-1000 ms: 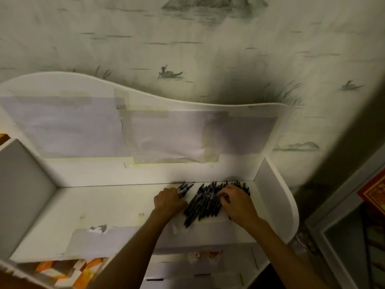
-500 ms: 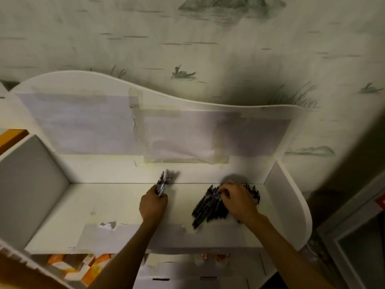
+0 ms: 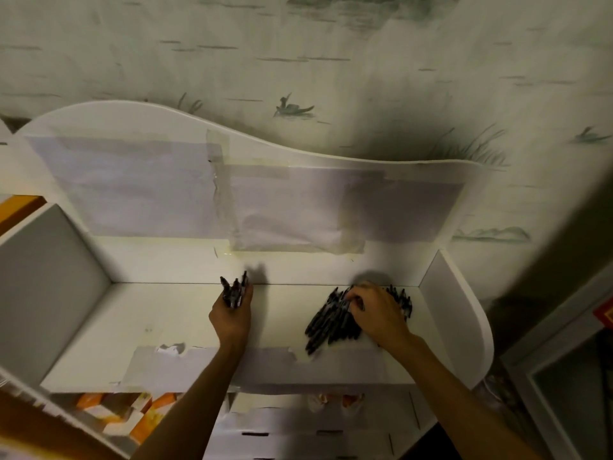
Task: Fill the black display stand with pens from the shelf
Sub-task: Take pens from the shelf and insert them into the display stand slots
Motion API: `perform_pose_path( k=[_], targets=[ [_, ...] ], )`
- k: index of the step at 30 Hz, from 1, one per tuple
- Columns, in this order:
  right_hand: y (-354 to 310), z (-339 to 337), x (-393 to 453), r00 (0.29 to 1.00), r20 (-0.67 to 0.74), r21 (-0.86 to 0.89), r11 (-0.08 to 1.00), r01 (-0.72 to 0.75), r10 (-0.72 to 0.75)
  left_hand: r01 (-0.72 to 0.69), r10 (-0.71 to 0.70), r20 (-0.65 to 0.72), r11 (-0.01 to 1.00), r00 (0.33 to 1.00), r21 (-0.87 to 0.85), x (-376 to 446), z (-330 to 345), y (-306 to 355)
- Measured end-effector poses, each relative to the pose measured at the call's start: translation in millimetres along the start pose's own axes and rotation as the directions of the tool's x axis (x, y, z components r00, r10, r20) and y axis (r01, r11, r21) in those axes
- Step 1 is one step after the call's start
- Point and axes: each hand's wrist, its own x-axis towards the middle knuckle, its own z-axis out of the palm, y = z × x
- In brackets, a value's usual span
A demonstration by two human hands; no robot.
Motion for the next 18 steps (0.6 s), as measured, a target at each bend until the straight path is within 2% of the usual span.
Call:
perform_pose_path(
  k=[7, 12, 18],
  targets=[
    [-9.0, -1.3, 1.5, 1.0, -0.009, 0.023, 1.0, 0.007, -0.007, 0.043, -0.043, 0.007, 0.999, 0.999, 0.024, -0.2, -1.5, -4.1],
    [-17.2, 0.0, 1.8, 0.999, 0.036, 0.008, 1.0, -0.013, 0.012, -0.133, 0.112, 0.128, 0.977, 0.985, 0.168, -3.7, -5.7, -9.5],
    [-23.6, 4.9, 4.7, 0.999, 0.043, 0.004, 1.0, 0.018, -0.018, -0.042, 0.029, 0.091, 0.988, 0.995, 0.147, -2.5, -15.7, 3.7]
  ],
)
